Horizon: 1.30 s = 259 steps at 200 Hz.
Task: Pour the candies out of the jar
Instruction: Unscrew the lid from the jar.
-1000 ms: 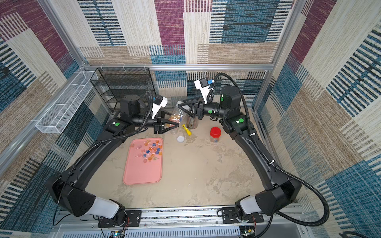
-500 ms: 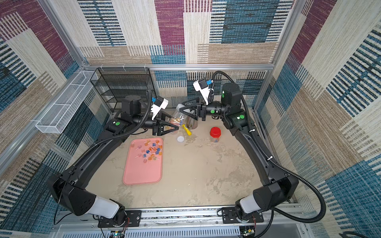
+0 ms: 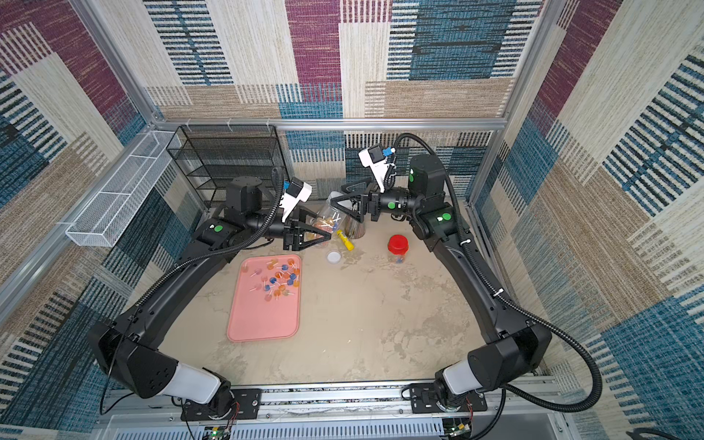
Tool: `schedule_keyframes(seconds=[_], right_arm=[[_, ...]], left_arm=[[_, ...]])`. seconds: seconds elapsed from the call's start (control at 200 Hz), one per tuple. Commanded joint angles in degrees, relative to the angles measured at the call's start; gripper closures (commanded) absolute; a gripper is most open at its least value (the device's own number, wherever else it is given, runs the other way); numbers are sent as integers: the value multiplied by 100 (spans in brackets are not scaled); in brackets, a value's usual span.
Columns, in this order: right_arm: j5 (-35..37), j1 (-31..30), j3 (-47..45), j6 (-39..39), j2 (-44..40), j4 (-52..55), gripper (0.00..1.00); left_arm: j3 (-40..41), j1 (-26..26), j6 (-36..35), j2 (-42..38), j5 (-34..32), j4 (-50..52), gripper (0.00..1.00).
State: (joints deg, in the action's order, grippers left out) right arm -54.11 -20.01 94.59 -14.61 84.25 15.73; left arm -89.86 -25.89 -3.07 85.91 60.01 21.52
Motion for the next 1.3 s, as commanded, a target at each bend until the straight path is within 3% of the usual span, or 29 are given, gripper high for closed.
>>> schedule_keyframes(seconds=[0.0, 0.14, 0.346, 0.506, 0.686, 0.982, 1.292], right_arm=[[542, 0, 16, -381, -54, -105, 7], [1132, -3, 55, -806, -192, -15, 4], [2659, -179, -467, -1861, -479, -105, 5], [3017, -499, -660, -2184, -446, -276, 6], [3158, -722, -470, -2177, -194, -173, 8], [3371, -903, -349, -2125, -60, -146, 19], [3438, -1005, -318, -2141, 49, -82, 18]], left_arm=[[-22, -13, -282, -44, 75, -78, 100], [19, -21, -293, -64, -334, -78, 100], [132, -133, -271, -91, -1811, -123, 100], [258, -251, -384, -159, -2471, -240, 100], [352, -327, -473, -224, -2804, -297, 100], [400, -348, -500, -263, -2919, -306, 100], [395, -371, -474, -277, -2958, -379, 100]])
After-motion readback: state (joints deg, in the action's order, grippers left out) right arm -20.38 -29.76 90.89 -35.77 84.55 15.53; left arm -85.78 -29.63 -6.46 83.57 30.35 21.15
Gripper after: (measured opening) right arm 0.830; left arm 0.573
